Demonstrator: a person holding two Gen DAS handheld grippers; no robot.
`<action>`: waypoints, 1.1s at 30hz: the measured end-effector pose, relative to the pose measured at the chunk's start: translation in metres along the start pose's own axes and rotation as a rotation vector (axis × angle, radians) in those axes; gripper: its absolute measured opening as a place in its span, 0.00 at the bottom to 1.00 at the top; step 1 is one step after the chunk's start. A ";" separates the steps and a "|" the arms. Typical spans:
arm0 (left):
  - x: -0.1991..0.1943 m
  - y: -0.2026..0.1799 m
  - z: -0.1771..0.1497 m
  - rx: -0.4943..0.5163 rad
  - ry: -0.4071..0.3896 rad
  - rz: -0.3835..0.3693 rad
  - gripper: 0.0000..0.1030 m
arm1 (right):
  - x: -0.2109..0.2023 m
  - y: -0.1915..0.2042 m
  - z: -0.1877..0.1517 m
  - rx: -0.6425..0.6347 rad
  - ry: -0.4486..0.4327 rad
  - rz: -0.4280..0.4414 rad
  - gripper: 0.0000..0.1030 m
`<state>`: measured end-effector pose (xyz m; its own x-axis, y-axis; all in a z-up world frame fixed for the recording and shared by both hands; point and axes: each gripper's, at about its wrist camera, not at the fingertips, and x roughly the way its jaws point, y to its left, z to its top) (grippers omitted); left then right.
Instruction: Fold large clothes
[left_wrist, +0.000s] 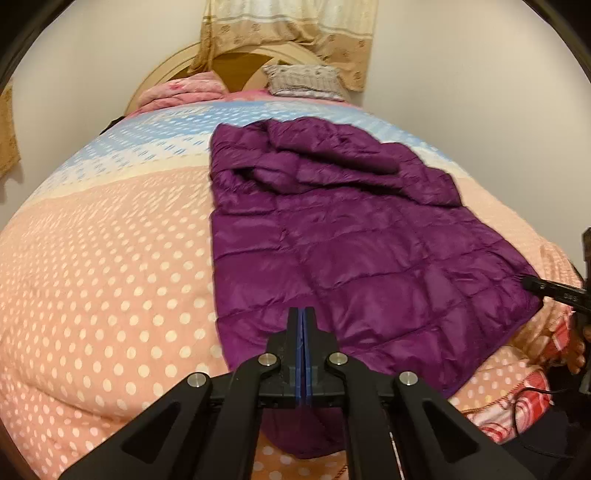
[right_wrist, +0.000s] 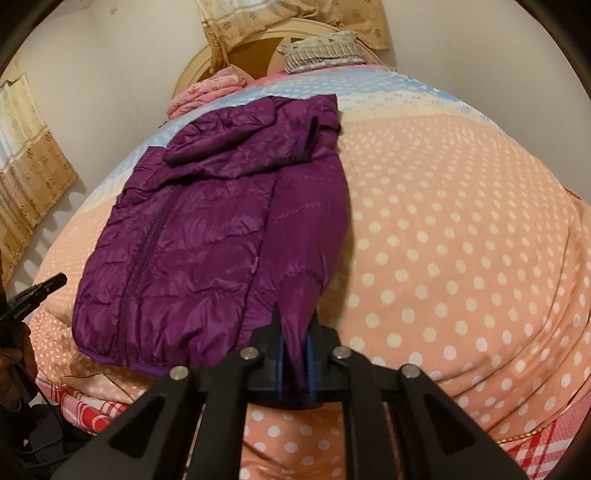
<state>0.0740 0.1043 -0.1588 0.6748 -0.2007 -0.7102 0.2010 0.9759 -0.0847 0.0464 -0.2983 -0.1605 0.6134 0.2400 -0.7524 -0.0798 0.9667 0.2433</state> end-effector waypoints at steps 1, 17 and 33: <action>0.000 0.000 -0.002 0.000 -0.003 0.020 0.09 | 0.000 -0.003 0.000 0.010 -0.005 -0.012 0.33; 0.026 -0.006 -0.026 -0.034 0.095 0.042 0.67 | 0.019 0.010 -0.013 -0.045 0.020 -0.085 0.44; -0.109 -0.002 0.020 -0.007 -0.189 -0.142 0.02 | -0.092 0.021 0.014 -0.060 -0.178 0.114 0.06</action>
<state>0.0145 0.1221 -0.0669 0.7611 -0.3482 -0.5472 0.2994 0.9370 -0.1797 -0.0008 -0.3012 -0.0770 0.7262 0.3338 -0.6009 -0.1999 0.9389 0.2800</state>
